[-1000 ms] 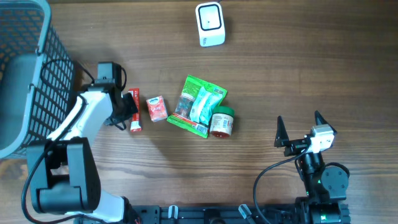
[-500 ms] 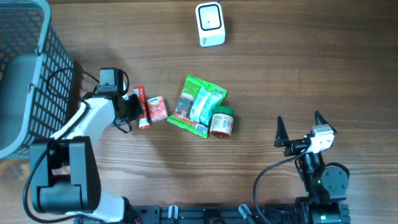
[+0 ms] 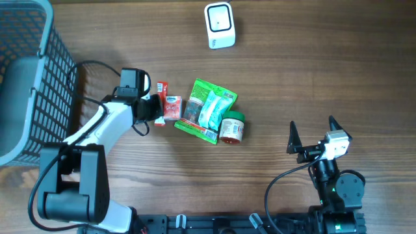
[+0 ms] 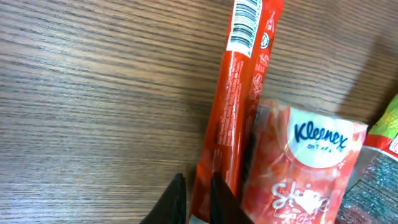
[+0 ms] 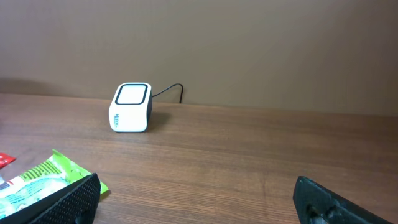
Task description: Scan the item barcode
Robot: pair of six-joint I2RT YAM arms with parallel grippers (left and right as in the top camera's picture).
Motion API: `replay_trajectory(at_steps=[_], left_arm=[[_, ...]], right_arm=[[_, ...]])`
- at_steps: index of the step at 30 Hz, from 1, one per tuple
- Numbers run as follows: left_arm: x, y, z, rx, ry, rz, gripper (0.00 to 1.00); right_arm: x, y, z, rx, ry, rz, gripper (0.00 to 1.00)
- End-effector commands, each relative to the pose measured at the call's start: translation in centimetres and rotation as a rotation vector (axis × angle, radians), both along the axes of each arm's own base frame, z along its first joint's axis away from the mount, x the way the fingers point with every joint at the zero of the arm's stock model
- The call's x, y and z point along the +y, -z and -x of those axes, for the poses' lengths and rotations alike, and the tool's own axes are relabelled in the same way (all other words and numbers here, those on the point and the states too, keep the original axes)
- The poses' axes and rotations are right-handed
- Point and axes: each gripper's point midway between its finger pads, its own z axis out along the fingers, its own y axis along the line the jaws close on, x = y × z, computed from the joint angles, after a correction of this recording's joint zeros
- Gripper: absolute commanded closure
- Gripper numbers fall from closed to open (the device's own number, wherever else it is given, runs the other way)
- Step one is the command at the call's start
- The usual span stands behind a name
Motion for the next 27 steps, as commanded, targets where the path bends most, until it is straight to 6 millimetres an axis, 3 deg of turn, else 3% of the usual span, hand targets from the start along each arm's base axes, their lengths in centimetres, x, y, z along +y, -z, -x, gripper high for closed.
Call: replay_trajectory(at_steps=[1,6,8,12,14,15,17,18,27], left_arm=[[1.5,-2.0,-1.4,-0.05,0.009,-0.068,0.89],[1.9,-5.9,-2.5,-0.093,-0.005,-0.055,0.82],[1.1,-7.3,-2.5,-0.103,0.013,-0.011,0.91],[-0.6,-9.1,-2.4,-0.12,0.051,0.081,0.9],[-1.2,-9.7,-2.3,-0.129,0.068,0.124,0.79],[-1.5,-9.9,-2.3,-0.131,0.074,0.141,0.66],[-1.6,-10.0,-2.4,-0.134,0.077,0.15,0.18],[-1.6,-10.0,-2.4,-0.133,0.076,0.15,0.0],[-1.5,-9.8,-2.2,-0.121,0.069,0.152,0.0]], right_arm=[[0.1,-0.1,0.0,-0.008,-0.008,0.012,0.0],[0.1,-0.1,0.0,-0.008,-0.008,0.011,0.0],[0.1,-0.1,0.0,-0.008,-0.008,0.011,0.0],[0.1,-0.1,0.0,-0.008,-0.008,0.011,0.0],[0.1,-0.1,0.0,-0.008,-0.008,0.011,0.0],[0.1,-0.1,0.0,-0.008,-0.008,0.011,0.0],[0.1,-0.1,0.0,-0.008,-0.008,0.011,0.0],[0.1,-0.1,0.0,-0.008,-0.008,0.011,0.0],[0.1,-0.1,0.0,-0.008,-0.008,0.011,0.0]])
